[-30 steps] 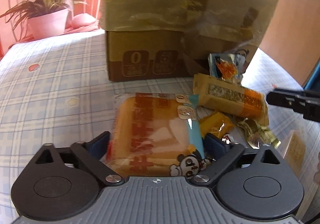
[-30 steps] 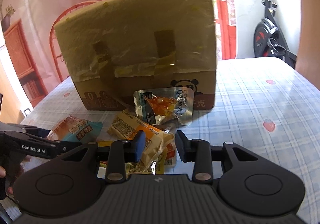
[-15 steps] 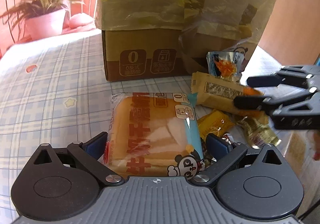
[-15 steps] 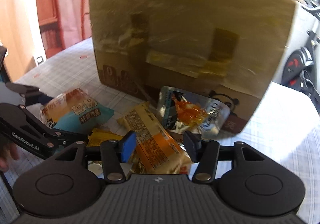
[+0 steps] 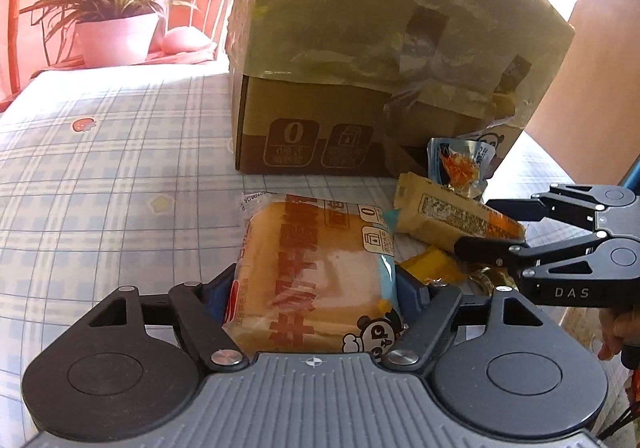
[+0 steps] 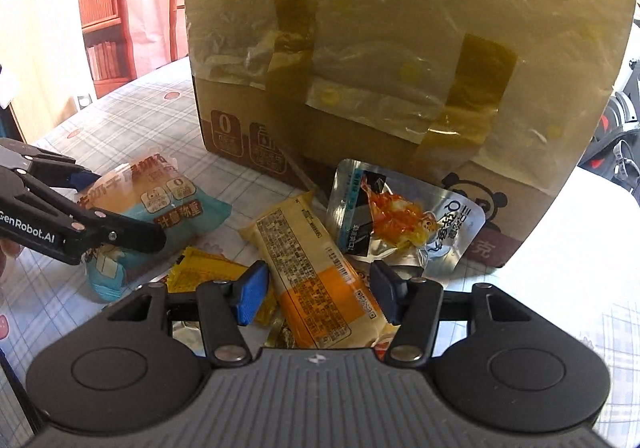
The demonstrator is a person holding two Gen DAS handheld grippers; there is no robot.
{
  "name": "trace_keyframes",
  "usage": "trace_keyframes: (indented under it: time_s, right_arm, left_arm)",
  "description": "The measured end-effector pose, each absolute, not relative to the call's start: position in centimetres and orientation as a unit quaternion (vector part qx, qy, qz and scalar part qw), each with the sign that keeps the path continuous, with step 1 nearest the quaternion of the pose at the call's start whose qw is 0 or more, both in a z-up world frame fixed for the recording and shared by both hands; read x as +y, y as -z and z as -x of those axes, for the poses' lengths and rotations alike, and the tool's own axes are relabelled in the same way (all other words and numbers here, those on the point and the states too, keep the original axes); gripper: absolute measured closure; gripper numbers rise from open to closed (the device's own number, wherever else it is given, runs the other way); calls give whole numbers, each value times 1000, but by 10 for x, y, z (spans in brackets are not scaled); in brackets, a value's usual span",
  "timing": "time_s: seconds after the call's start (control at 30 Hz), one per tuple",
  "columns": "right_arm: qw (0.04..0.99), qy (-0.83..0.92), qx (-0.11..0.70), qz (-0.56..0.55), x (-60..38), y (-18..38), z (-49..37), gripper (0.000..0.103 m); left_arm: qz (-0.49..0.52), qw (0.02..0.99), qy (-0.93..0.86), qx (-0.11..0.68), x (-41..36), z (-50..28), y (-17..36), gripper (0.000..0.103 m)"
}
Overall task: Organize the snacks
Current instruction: 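Close the left tool on the bread bun bag while the right tool holds the snack bar, then lift both held snacks over the box and open both tools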
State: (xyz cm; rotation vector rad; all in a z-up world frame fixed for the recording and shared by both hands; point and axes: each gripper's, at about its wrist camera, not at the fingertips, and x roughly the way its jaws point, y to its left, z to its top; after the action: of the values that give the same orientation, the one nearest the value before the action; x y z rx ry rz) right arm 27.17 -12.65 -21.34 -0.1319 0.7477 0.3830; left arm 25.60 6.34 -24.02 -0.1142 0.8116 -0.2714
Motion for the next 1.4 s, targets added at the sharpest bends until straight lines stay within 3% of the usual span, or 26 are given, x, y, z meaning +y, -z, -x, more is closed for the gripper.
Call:
trace_keyframes:
  time_s: [0.53, 0.8, 1.0, 1.4]
  right_arm:
    - [910, -174, 376, 34, -128, 216, -268, 45]
    - [922, -174, 344, 23, -132, 208, -252, 59]
    - [938, -145, 307, -62, -154, 195, -228, 60]
    - [940, -124, 305, -93, -168, 197, -209, 61]
  left_arm:
    - [49, 926, 114, 357, 59, -233, 217, 25]
    - [65, 933, 107, 337, 65, -226, 209, 25]
    - [64, 936, 109, 329, 60, -222, 206, 25]
    - [73, 935, 112, 329, 59, -216, 201, 25]
